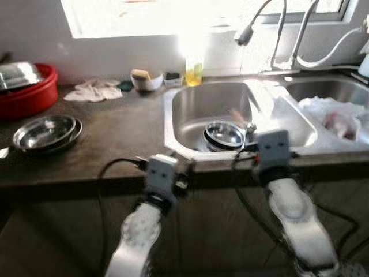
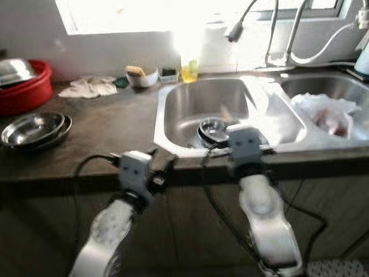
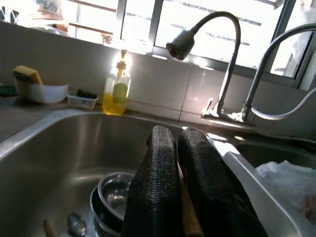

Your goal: Kitchen organization

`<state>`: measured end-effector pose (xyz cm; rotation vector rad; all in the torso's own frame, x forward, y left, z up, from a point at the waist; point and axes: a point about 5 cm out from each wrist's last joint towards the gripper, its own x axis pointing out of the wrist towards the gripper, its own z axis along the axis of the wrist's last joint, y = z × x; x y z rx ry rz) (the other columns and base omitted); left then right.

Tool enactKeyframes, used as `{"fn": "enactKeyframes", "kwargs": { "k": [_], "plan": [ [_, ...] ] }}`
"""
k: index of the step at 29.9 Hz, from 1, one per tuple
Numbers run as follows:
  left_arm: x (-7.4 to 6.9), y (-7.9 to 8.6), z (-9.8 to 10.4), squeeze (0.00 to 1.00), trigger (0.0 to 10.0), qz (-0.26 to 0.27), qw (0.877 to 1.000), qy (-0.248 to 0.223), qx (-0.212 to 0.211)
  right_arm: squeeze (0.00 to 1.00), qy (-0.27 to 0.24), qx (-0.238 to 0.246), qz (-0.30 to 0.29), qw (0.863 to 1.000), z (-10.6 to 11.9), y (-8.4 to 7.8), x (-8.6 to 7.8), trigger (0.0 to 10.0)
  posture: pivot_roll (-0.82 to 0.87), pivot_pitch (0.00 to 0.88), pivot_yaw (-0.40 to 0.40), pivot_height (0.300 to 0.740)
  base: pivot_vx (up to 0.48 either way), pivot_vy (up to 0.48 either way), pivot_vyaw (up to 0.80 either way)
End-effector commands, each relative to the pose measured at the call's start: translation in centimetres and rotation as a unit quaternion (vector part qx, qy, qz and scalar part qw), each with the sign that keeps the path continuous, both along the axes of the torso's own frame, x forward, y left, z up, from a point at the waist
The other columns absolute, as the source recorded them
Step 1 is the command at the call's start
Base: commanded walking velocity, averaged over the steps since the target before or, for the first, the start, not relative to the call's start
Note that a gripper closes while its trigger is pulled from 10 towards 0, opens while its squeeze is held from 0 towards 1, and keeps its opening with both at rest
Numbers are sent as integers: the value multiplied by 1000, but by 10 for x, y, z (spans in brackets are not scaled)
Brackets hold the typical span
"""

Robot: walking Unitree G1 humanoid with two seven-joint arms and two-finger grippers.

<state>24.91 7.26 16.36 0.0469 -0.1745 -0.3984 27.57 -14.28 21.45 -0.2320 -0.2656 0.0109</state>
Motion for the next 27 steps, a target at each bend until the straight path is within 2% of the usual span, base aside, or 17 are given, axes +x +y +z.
{"fn": "enactKeyframes", "kwargs": {
  "k": [1,10,17,21,23,27],
  "plan": [
    [1,6,-2,0,10000,13,1000,1,11,0,1,6,11,1000,3,4,4,10000,29,18,5,740,330,-345,0],
    [2,6,-1,0,10000,12,1000,0,12,0,-6,13,18,1000,13,0,14,10000,35,18,3,740,377,-292,0],
    [3,9,-2,0,10000,31,999,8,-5,0,-4,1,47,999,18,1,23,10000,31,25,0,740,468,0,0],
    [2,8,-4,0,10000,31,999,13,-3,0,13,-22,50,998,20,-3,37,10000,33,29,-8,740,0,0,0],
    [1,8,-4,0,10000,34,999,15,-4,0,40,-33,59,997,13,-3,44,10000,32,30,-12,740,0,0,0],
    [-1,5,-5,0,10000,29,999,17,-2,0,57,-36,55,996,9,-4,56,10000,37,39,-14,740,0,0,0]
  ]
}}
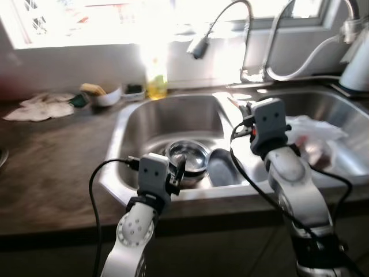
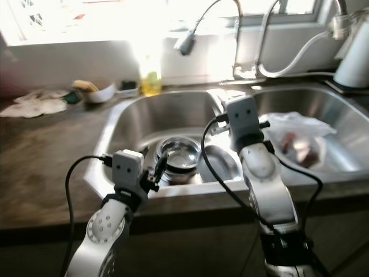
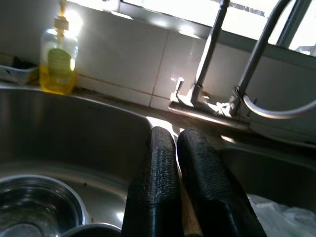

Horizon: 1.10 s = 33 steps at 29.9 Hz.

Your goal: Kitchen organization

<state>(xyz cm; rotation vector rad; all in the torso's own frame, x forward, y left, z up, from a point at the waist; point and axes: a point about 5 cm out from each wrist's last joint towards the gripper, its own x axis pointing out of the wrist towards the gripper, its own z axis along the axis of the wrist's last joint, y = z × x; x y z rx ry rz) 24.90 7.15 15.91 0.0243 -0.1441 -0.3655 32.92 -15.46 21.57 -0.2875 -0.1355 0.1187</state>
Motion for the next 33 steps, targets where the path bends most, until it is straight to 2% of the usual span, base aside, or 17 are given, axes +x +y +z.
{"fn": "enactKeyframes", "kwargs": {
  "k": [1,3,10,12,15,20,28,29,33],
  "plan": [
    [-1,5,0,0,10000,12,1000,1,8,0,-7,-3,8,1000,7,6,6,10000,40,43,-17,740,0,0,0],
    [-4,5,-1,0,10000,10,1000,4,9,0,2,-18,-7,1000,7,3,18,10000,47,52,-21,740,0,0,0],
    [-11,8,-3,0,10000,13,1000,12,12,0,6,-32,-40,999,12,-8,36,10000,65,71,-25,740,0,0,0],
    [-12,9,-3,0,10000,15,1000,14,12,0,21,-38,-51,998,8,-11,42,10000,72,87,-26,740,0,0,0],
    [-13,9,-3,0,10000,16,1000,15,12,0,33,-43,-58,997,3,-13,46,10000,77,100,-25,740,0,0,0],
    [-18,7,0,0,10000,13,1000,14,13,0,77,-60,-65,993,-16,-13,51,10000,89,128,-27,740,0,0,0],
    [-24,2,1,0,10000,6,1000,16,13,0,124,-80,-82,986,-42,-19,50,10000,102,144,-28,740,0,0,0],
    [-24,3,1,0,10000,7,1000,17,14,1000,125,-80,-84,985,-45,-21,50,10000,100,146,-25,740,0,0,0],
    [-23,3,1,0,10000,9,1000,17,15,1000,121,-81,-87,986,-44,-22,50,10000,99,142,-29,740,0,0,0]
  ]
}}
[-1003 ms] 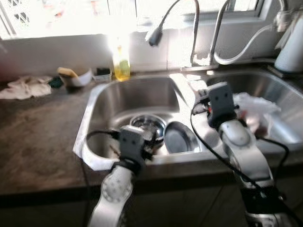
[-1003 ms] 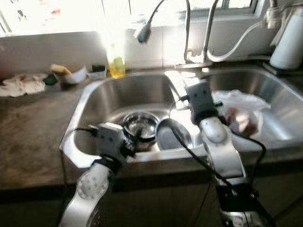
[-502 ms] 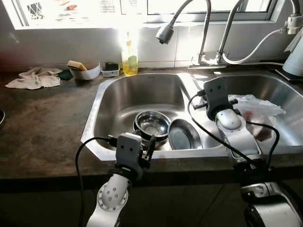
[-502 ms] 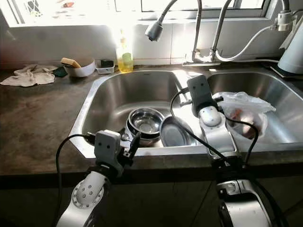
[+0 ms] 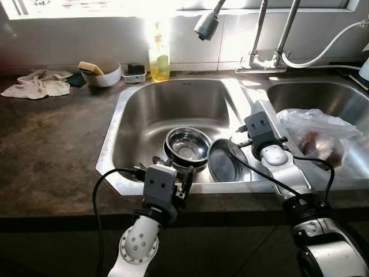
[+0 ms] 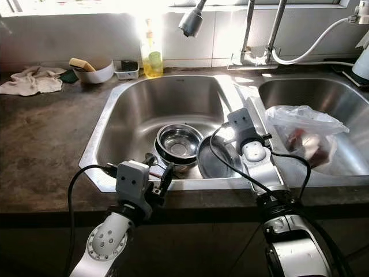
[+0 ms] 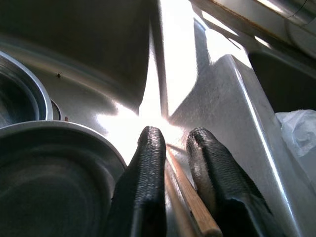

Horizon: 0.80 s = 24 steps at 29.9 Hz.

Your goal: Kitchen organization

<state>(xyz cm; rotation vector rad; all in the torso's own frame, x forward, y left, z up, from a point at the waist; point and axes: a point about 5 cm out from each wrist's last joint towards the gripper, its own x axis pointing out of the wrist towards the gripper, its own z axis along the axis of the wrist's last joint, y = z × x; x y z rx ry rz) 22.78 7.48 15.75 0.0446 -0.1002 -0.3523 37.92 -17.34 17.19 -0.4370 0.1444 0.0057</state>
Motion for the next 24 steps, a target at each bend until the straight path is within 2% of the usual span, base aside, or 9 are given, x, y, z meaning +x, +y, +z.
{"fn": "enactKeyframes", "kwargs": {
  "k": [1,8,9,10,13,15,18,20,24],
  "plan": [
    [-2,0,3,0,10000,1,1000,-2,2,1000,-3,-4,-7,1000,-1,-3,0,10000,99,142,-29,740,0,0,0],
    [2,1,3,0,10000,2,1000,-4,5,1000,-36,1,-23,999,8,-4,0,10000,96,124,-24,740,0,0,0],
    [2,1,3,0,10000,3,1000,-4,6,914,-47,8,-28,998,11,-3,-1,10000,96,118,-24,740,0,0,0],
    [3,1,3,0,10000,4,1000,-5,6,0,-63,12,-30,997,16,-2,-3,10000,96,117,-24,740,0,0,0],
    [5,2,3,0,10000,4,1000,-6,7,0,-99,14,-32,994,26,1,-9,10000,95,108,-19,740,0,0,0],
    [7,2,4,0,10000,3,1000,-9,14,0,-147,54,-12,988,41,8,-21,10000,91,100,-18,740,0,0,0],
    [9,3,3,0,10000,4,1000,-8,14,0,-178,88,21,980,49,15,-36,10000,82,92,-13,740,0,0,0],
    [9,3,3,0,10000,3,1000,-8,13,0,-183,94,29,978,51,17,-39,10000,80,91,-12,740,0,0,0],
    [12,2,5,0,10000,2,1000,-11,9,0,-203,136,59,968,53,22,-63,10000,74,74,-11,740,0,0,0]
  ]
}}
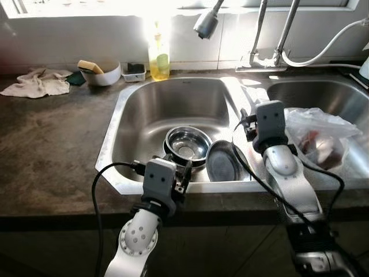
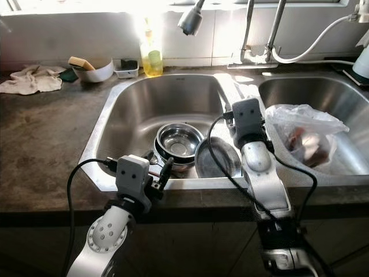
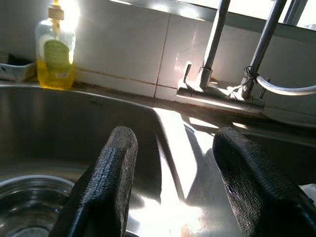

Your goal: Kitchen organization

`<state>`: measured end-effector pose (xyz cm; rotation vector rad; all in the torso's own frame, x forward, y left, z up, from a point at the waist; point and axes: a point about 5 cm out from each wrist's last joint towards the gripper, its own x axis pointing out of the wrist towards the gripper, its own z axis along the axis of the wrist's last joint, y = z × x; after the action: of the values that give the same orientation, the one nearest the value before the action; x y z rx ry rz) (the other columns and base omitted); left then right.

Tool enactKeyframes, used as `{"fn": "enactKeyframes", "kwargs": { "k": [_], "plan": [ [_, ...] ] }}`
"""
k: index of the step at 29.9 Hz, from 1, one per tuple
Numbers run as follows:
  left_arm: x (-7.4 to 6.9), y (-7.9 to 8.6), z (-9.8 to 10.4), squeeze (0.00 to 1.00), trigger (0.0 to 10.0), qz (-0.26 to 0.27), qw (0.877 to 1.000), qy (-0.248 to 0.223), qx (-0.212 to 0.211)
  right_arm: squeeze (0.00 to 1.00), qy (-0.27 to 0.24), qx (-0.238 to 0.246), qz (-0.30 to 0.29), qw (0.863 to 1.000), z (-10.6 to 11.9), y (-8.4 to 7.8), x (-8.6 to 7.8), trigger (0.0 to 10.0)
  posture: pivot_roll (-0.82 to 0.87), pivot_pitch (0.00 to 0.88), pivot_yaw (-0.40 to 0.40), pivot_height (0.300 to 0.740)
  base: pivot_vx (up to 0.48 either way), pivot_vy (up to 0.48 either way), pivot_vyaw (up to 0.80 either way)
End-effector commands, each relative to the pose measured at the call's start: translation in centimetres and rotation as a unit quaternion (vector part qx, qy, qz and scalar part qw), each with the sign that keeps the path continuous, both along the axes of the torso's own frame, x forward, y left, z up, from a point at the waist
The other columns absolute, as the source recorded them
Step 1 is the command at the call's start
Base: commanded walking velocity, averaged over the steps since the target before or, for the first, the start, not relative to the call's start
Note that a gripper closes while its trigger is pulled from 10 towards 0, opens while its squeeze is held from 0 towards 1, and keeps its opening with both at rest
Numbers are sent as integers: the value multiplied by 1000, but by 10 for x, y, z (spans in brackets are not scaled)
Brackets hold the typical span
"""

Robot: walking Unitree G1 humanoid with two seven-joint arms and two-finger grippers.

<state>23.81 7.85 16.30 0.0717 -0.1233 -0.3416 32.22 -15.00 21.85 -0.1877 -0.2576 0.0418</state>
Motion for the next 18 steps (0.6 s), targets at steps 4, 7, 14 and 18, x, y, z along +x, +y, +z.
{"fn": "enactKeyframes", "kwargs": {
  "k": [4,7,14,18],
  "plan": [
    [3,-1,1,0,10000,-4,1000,1,-3,0,-13,31,20,999,3,0,-24,10000,72,68,-11,740,0,0,0],
    [4,2,1,0,10000,-3,1000,-1,-5,0,-9,42,33,999,-6,4,-45,10000,64,51,-9,740,0,0,0],
    [4,10,0,0,10000,12,1000,1,-8,0,16,52,43,998,-18,6,-60,10000,59,29,-8,740,0,0,0],
    [4,10,0,0,10000,7,1000,-2,-6,0,10,74,65,995,-14,17,-64,10000,56,16,-3,740,0,0,0]
  ]
}}
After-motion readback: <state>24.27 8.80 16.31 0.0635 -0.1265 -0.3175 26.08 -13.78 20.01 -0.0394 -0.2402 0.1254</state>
